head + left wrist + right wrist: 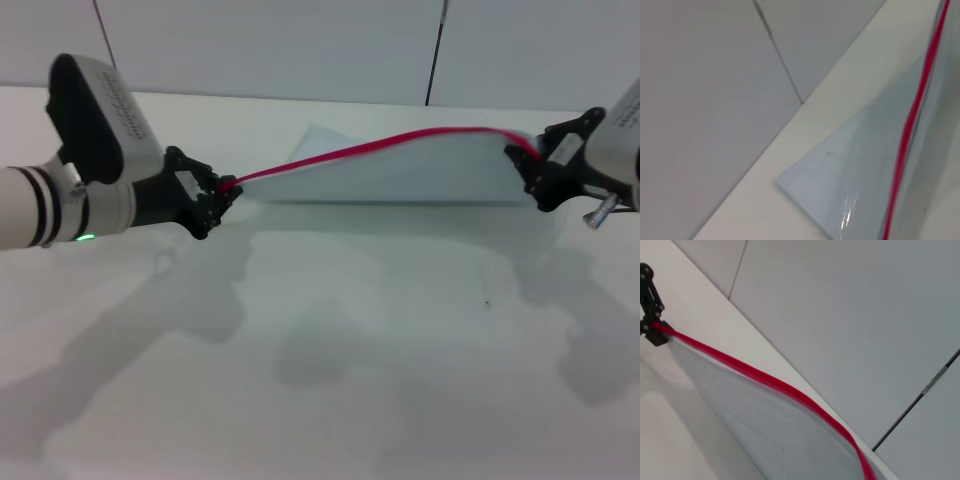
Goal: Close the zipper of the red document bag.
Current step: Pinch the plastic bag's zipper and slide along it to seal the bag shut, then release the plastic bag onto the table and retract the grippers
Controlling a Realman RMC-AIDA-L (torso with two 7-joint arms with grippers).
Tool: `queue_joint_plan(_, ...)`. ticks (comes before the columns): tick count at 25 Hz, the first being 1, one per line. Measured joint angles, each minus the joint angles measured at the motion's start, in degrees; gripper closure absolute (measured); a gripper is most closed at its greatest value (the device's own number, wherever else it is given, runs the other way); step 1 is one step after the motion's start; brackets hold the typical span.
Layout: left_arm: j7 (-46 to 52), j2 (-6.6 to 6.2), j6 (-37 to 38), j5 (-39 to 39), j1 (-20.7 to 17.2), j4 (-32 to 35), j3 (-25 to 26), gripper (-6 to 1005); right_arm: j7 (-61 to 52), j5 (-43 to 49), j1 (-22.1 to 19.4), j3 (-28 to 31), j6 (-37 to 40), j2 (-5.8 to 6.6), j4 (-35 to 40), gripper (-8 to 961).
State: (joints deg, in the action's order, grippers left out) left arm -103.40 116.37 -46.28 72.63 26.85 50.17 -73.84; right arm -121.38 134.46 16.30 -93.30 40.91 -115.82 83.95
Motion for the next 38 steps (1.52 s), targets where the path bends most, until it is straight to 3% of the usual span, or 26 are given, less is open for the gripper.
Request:
queue_joint_plan(11,1.5,-0.04,-0.36,1.2,-1.01,2.4,1.09,930,0.08,2.22,-0.85,0.28,0.0,-0.01,0.92,858)
queue_joint_plan(16,1.67,-0.14,-0.84,5.7,-0.87,2.46,2.57,920,-3.22,5.5,-0.88,1.3,1.02,-0.05,1.48,855)
queue_joint_plan(22,2.0,-0.09,-4.82,9.61,-1.86,5.39,7.27,710,-6.28,8.64,-3.23,4.03,0.84,-0.13,4.96,852)
queue_joint_plan(28,-4.37,0.01,-11.41,23.3,-4.71,6.13,12.98,577,-6.38,5.76,-6.91,5.64,-2.38,-0.4,8.74,634)
queue_joint_plan(30,-9.5,0.1,-12.6,29.93,-5.97,4.75,13.53,533,-6.33,3.62,-7.72,5.15,-3.87,-0.42,9.12,424)
queue_joint_plan(33,-16.81,0.44,-12.82,37.46,-6.85,1.43,13.36,487,-5.93,0.08,-9.02,2.28,-8.66,-0.45,8.95,385)
queue_joint_plan(38,-29.52,0.67,-14.15,51.08,-5.49,-9.52,13.29,477,-6.18,-1.94,-10.25,-6.54,-24.35,-0.45,5.2,347)
